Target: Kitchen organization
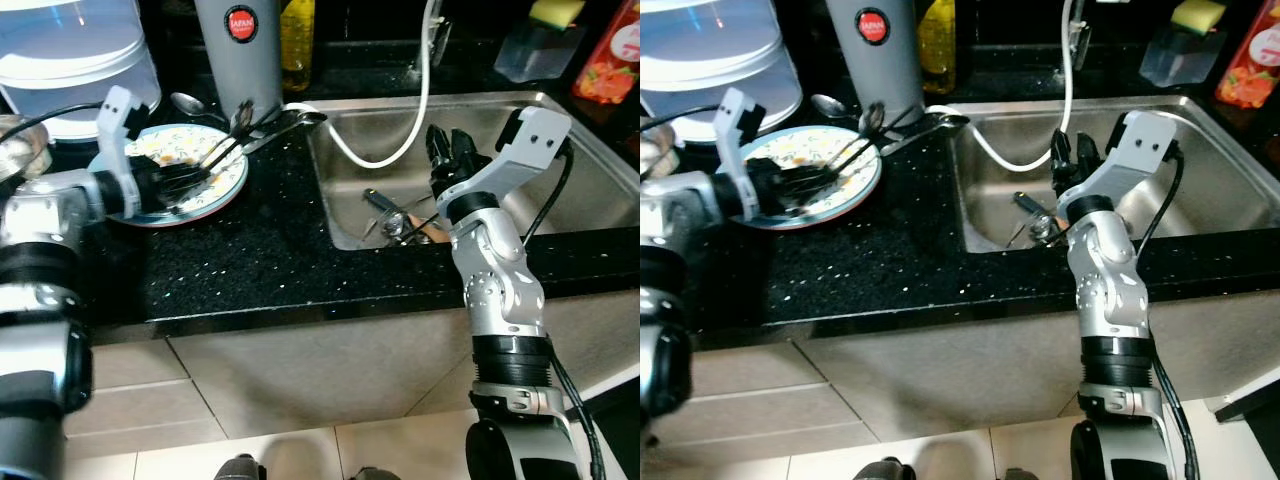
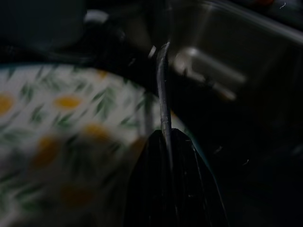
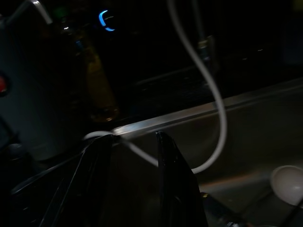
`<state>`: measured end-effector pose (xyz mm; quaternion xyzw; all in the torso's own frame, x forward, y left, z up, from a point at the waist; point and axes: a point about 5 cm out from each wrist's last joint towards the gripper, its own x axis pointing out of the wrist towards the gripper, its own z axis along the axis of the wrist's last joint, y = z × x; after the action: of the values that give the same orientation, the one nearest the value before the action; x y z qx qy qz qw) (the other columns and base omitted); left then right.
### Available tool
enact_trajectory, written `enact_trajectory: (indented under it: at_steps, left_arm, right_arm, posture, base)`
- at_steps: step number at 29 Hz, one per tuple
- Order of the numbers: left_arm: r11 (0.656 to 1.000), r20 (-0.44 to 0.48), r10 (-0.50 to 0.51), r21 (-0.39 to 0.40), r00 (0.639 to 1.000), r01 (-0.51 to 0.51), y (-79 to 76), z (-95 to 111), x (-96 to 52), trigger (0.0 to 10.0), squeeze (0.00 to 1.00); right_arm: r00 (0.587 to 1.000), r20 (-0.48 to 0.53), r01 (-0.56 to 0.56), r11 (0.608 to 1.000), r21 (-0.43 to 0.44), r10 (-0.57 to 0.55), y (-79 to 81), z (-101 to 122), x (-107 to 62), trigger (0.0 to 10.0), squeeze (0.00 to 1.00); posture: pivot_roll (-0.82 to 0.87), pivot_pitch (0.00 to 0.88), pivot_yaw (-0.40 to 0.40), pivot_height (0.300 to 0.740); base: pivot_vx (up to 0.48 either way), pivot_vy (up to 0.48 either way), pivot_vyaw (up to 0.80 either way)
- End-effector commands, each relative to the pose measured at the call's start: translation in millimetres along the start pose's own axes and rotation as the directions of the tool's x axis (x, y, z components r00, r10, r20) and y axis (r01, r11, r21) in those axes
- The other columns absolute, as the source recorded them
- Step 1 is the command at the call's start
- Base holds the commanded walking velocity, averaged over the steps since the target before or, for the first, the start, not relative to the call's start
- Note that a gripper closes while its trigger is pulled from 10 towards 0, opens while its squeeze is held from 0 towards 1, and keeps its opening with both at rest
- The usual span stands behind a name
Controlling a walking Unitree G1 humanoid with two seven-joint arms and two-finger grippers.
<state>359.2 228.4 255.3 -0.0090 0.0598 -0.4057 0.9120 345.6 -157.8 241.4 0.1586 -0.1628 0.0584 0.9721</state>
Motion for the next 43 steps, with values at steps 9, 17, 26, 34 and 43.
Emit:
enact_trajectory:
  at_steps: [9, 17, 26, 34, 43]
  left_arm:
    - [0.996, 0.204, -0.078, 0.069, 0.976, 0.065, -57.2, 24, 26.6, 10.0, 0.0]
    - [0.997, 0.259, -0.05, -0.037, 0.965, 0.062, -74.0, 19, 52.1, 10.0, 0.0]
    - [0.986, 0.236, -0.109, -0.1, 0.966, 0.136, -89.5, 5, 63.2, 10.0, 0.0]
    - [0.979, 0.227, -0.145, -0.106, 0.963, 0.172, -97.9, -1, 57.9, 10.0, 0.0]
    - [0.972, 0.216, -0.165, -0.129, 0.962, 0.195, -104.5, -8, 62.1, 10.0, 0.0]
  right_arm:
    - [0.952, -0.097, -0.274, 0.948, 0.159, 0.291, 58.6, -26, -8.8, 10.0, 0.0]
    - [0.899, -0.12, -0.346, 0.851, 0.396, 0.421, 92.4, -37, -17.3, 10.0, 0.0]
    - [0.915, -0.087, -0.284, 0.785, 0.551, 0.393, 89.9, -33, -13.4, 10.0, 0.0]
    - [0.934, -0.013, -0.27, 0.73, 0.628, 0.357, 78.1, -18, -7.1, 10.0, 0.0]
    - [0.866, 0.023, -0.411, 0.683, 0.604, 0.5, 95.7, -12, -12.5, 10.0, 0.0]
  posture:
    - [0.19, 0.014, -0.041, 0.74]
    - [0.18, 0.01, -0.04, 0.74]
    - [0.16, 0.013, -0.032, 0.74]
    - [0.16, 0.015, -0.032, 0.74]
    - [0.17, 0.013, -0.04, 0.74]
  base:
    - [0.0, 0.0, 0.0]
    - [0.0, 0.0, 0.0]
    - [0.0, 0.0, 0.0]
    - [0.0, 0.0, 0.0]
    - [0.0, 0.0, 0.0]
